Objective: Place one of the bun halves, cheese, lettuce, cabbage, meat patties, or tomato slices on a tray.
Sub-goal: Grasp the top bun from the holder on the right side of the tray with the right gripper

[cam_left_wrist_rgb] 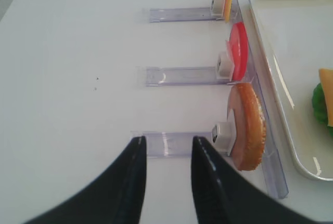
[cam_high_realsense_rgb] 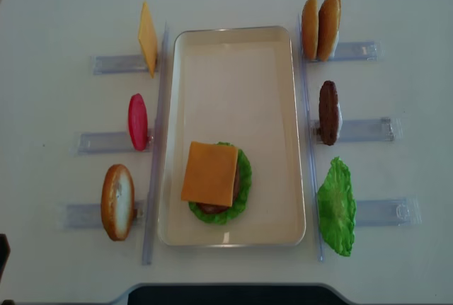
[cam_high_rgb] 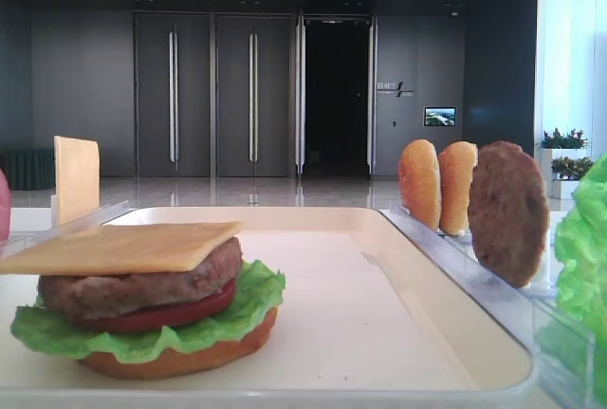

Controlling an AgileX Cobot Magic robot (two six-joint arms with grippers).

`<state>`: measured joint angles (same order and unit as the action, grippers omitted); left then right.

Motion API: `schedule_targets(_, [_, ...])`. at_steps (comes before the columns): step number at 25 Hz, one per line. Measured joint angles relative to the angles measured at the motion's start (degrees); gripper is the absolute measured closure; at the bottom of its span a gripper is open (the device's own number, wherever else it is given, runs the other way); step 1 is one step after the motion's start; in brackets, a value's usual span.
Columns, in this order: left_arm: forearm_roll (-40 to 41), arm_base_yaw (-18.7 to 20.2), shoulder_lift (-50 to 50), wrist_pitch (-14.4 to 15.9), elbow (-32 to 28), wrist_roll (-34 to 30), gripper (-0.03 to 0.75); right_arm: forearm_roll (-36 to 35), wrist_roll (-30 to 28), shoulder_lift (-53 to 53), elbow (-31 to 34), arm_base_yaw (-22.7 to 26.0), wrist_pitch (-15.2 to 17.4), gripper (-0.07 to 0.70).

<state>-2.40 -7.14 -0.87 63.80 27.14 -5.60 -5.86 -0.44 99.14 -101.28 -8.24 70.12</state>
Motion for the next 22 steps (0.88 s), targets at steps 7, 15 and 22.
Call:
schedule_targets(7, [0.00,0.00,0.00,0.00,0.00,0.00,0.486,0.11,5.06,1.02,-0.63,-12.31,0.02,0.276])
schedule_targets(15, [0.02,0.00,0.00,0.00,0.00,0.00,0.486,1.18,7.09,2.22,-1.48,-14.43,-0.03,0.258])
schedule_targets(22, [0.02,0.00,0.00,0.00,0.00,0.00,0.486,1.63,11.66,3.05,-1.48,-14.43,-0.03,0.246])
